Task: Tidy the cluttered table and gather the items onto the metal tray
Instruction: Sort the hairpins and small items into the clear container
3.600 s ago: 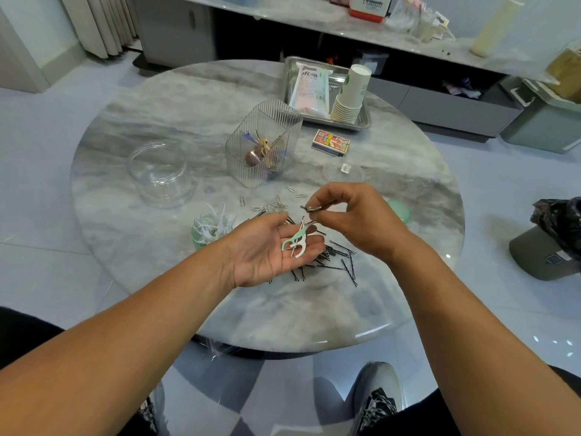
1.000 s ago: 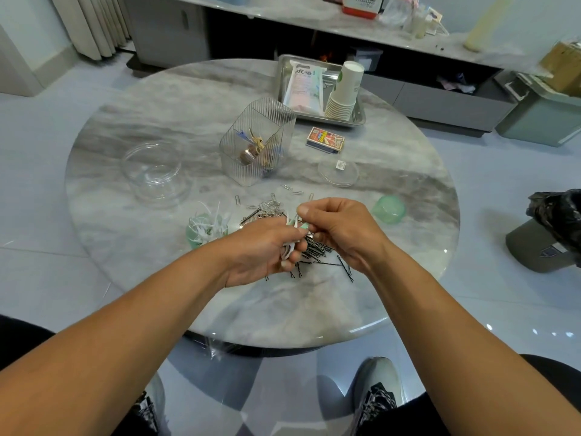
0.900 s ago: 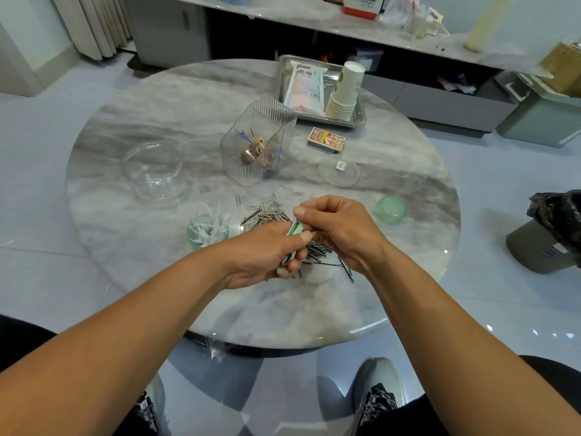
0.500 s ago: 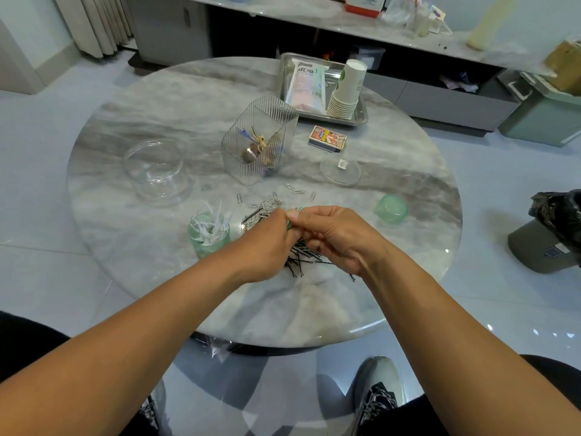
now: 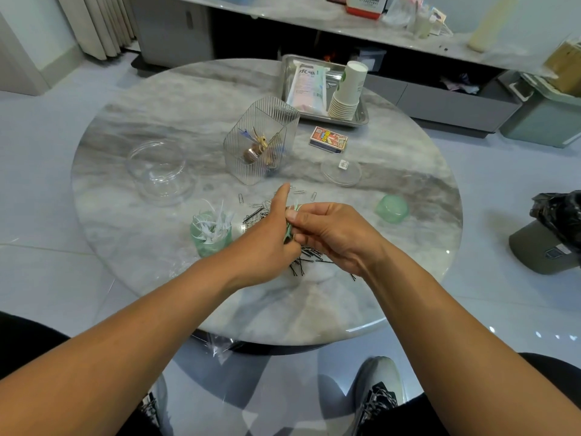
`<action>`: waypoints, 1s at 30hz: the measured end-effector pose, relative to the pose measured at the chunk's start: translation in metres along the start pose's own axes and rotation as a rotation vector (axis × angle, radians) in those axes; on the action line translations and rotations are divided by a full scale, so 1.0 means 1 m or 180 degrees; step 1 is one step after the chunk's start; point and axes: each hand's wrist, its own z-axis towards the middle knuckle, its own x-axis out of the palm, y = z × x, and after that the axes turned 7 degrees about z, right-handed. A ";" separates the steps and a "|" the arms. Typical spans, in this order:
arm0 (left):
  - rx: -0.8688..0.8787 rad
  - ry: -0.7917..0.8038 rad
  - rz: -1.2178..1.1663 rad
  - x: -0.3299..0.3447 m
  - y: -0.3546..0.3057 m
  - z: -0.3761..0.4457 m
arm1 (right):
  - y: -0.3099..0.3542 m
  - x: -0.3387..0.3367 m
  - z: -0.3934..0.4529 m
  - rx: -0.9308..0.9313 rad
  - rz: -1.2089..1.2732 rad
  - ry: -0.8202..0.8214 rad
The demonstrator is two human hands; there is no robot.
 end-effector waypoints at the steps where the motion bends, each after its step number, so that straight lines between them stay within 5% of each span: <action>1: 0.0009 0.0049 -0.0114 -0.002 0.000 0.000 | 0.000 0.000 -0.001 0.0041 0.0010 0.0075; 11: 0.0120 -0.0182 -0.0647 -0.018 0.007 -0.008 | 0.004 0.004 -0.001 -0.0292 0.0484 -0.0336; 20: 0.0104 -0.1940 -0.0054 -0.063 0.031 -0.017 | 0.002 -0.002 0.001 -0.0410 0.0991 -0.0679; 24: -0.0422 -0.1472 0.0217 -0.071 0.054 -0.023 | 0.002 -0.005 0.001 -0.0431 0.1113 -0.0798; 30: -0.0819 -0.0736 -0.0549 -0.047 0.087 -0.030 | -0.002 -0.002 -0.001 -0.0398 0.1118 -0.0821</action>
